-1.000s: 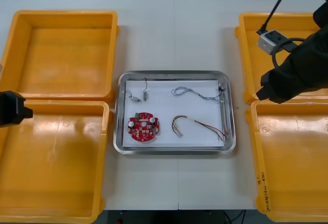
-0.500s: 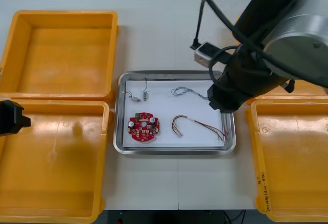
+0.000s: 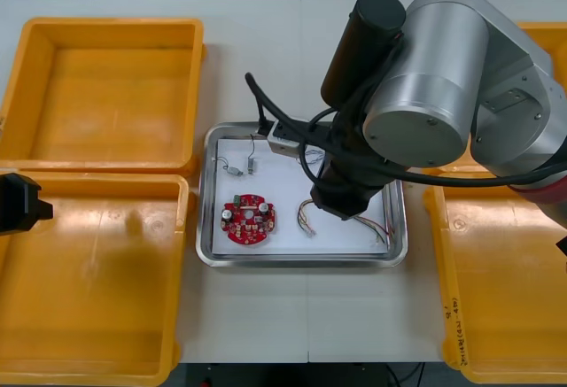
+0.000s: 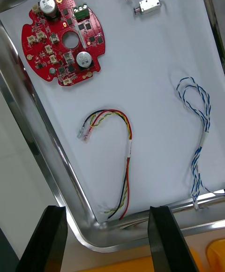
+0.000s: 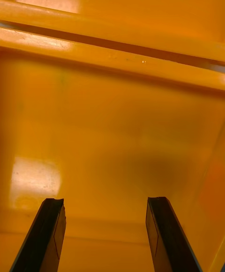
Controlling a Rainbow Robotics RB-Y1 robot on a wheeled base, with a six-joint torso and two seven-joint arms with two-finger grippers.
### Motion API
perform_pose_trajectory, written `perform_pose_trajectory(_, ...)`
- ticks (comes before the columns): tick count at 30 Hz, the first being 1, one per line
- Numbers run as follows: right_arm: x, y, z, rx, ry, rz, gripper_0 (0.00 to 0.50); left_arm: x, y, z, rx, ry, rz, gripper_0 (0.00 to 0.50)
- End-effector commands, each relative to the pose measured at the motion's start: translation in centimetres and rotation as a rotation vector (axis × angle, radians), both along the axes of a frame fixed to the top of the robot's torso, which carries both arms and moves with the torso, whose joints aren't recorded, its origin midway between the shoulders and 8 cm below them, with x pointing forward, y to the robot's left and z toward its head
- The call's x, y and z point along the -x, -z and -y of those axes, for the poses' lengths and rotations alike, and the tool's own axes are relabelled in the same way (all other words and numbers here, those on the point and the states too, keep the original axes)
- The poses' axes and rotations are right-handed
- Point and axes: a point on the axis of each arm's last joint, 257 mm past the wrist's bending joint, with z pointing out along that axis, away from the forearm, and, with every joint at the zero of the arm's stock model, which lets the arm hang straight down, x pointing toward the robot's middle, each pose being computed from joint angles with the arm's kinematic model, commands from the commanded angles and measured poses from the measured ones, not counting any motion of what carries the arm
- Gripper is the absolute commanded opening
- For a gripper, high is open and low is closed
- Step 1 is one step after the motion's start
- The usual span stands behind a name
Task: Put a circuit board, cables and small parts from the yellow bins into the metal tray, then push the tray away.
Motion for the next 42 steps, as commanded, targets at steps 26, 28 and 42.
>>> perform_pose_trajectory(26,3.2,7.2,-2.8,0.152,-0.330,0.017,0.500,0.6,-1.1,-1.5,-0.110,0.105,0.015,0.500)
perform_pose_trajectory(28,3.3,8.1,-2.7,0.166,-0.337,0.027,0.500,0.6,-1.1,-1.5,-0.110,0.105,0.015,0.500)
perform_pose_trajectory(42,4.6,11.2,-3.5,0.150,-0.351,0.039,0.500,0.6,-1.1,-1.5,-0.110,0.105,0.015,0.500)
